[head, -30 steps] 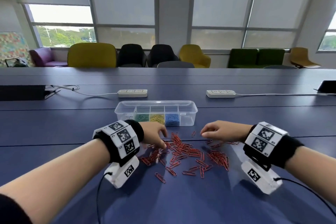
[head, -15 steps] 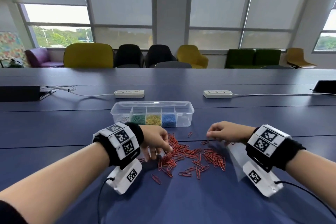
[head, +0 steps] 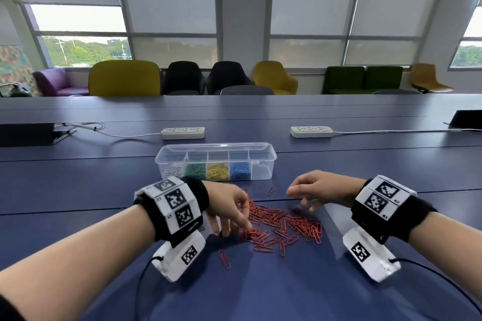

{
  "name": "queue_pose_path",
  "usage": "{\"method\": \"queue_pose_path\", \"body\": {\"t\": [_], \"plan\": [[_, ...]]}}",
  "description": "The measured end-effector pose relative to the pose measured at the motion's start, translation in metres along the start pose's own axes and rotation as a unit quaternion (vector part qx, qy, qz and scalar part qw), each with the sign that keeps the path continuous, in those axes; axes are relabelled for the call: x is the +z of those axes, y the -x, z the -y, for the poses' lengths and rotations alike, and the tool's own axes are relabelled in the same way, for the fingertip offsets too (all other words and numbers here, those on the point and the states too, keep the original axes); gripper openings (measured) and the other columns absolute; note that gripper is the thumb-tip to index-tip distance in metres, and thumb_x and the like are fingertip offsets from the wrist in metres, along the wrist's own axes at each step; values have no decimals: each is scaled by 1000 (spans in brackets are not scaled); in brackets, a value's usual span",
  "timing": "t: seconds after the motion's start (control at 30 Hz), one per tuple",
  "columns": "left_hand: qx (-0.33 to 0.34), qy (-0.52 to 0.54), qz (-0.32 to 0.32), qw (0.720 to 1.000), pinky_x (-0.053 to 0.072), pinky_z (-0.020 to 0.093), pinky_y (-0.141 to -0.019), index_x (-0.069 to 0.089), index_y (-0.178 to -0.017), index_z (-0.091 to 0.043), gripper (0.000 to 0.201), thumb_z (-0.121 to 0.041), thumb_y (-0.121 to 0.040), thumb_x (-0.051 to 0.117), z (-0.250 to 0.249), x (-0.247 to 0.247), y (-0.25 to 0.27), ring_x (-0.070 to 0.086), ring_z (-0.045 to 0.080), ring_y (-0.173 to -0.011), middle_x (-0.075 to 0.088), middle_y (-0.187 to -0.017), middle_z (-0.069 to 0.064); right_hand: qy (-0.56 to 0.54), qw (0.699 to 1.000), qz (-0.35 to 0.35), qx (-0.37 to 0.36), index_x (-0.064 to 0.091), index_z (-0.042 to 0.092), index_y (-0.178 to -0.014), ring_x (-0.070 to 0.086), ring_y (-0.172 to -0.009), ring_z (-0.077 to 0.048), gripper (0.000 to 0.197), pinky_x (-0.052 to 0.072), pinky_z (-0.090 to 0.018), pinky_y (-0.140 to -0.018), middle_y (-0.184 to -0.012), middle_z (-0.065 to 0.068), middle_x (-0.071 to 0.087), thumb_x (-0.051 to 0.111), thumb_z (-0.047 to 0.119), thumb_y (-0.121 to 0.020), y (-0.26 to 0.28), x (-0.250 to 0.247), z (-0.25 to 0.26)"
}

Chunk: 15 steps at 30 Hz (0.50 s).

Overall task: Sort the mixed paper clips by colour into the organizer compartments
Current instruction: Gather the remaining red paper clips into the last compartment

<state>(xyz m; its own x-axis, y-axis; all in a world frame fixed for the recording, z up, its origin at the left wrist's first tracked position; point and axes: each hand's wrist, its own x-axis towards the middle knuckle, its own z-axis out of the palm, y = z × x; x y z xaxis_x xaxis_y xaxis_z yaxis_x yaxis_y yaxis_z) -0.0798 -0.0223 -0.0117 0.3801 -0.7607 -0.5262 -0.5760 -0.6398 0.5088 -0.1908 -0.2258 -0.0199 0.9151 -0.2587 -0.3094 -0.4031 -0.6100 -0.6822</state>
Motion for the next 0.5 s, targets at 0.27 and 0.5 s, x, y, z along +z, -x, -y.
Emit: {"method": "queue_pose_path", "body": {"t": [0.27,0.5], "plan": [[-149,-71,-13,986,52,28,-44,50,-95,-5,23,-24,-90,61,47,-14,17,59,15,-42,57,-60,5,137,983,76,95,47,15,-96,57,-64,-16,31,55,-30,-52,-90,-6,51,52,44,-92,18,-4,-8],[-19,48,48,998,55,26,-53,43,-87,-15,28,-14,-82,71,17,-3,12,62,14,-58,61,-80,8,108,988,113,2,49,21,-112,61,-79,-15,42,57,-27,-56,-104,-7,53,69,39,-81,23,16,18]]}}
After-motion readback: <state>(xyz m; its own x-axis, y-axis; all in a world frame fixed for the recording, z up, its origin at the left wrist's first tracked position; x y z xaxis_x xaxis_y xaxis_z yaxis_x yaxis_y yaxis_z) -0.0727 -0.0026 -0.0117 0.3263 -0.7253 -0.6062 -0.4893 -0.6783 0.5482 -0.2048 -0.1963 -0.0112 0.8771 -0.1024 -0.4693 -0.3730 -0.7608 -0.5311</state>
